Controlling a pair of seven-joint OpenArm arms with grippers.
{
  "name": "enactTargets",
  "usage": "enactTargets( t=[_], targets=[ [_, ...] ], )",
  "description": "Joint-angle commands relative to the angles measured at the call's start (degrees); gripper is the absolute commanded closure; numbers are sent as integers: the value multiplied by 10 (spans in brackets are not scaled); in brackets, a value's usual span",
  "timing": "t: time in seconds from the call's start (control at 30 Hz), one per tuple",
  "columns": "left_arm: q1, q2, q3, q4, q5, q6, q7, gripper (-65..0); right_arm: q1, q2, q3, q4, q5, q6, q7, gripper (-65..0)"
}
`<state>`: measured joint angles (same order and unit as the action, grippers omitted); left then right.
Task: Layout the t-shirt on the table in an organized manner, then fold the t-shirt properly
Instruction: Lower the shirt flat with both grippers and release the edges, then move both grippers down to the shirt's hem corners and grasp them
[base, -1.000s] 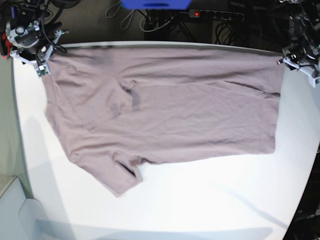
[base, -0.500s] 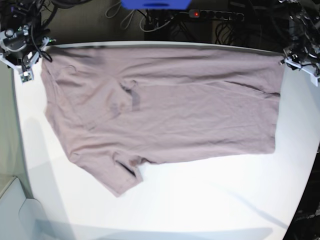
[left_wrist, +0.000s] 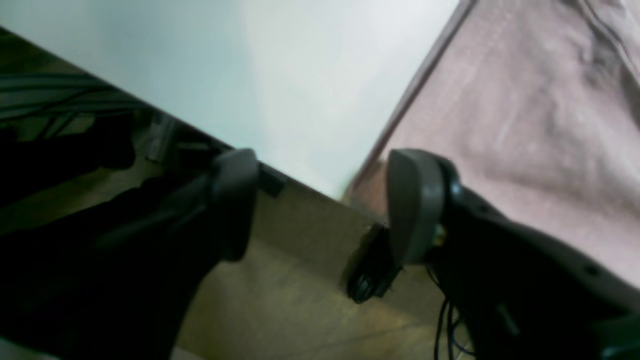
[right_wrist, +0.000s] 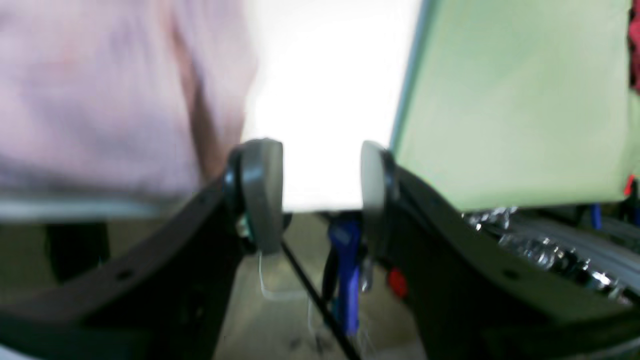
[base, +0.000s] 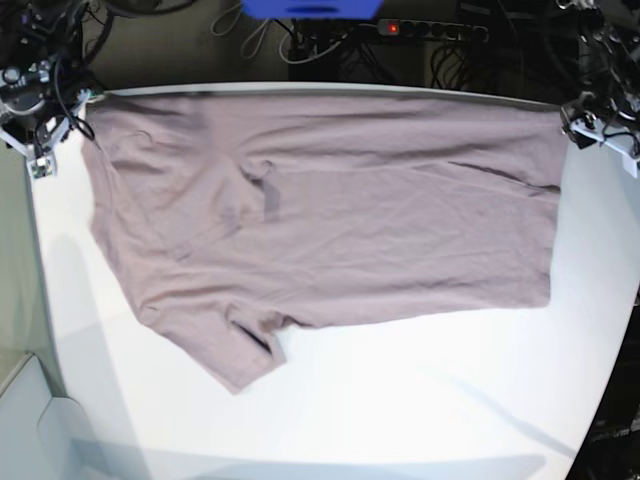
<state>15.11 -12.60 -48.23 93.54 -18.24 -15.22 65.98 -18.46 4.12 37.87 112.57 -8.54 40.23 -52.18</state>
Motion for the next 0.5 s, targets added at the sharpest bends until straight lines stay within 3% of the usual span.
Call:
enactTargets(
  t=[0.0,0.47],
  targets=[
    [-3,-12,-3,12,-2,1,-4,-415,-2,8,6,11,1,-2,2,-260],
    [-33,-11,-6,44,-2,1,-4,-416,91,30,-18,5,1,-2,2,-260]
  ],
)
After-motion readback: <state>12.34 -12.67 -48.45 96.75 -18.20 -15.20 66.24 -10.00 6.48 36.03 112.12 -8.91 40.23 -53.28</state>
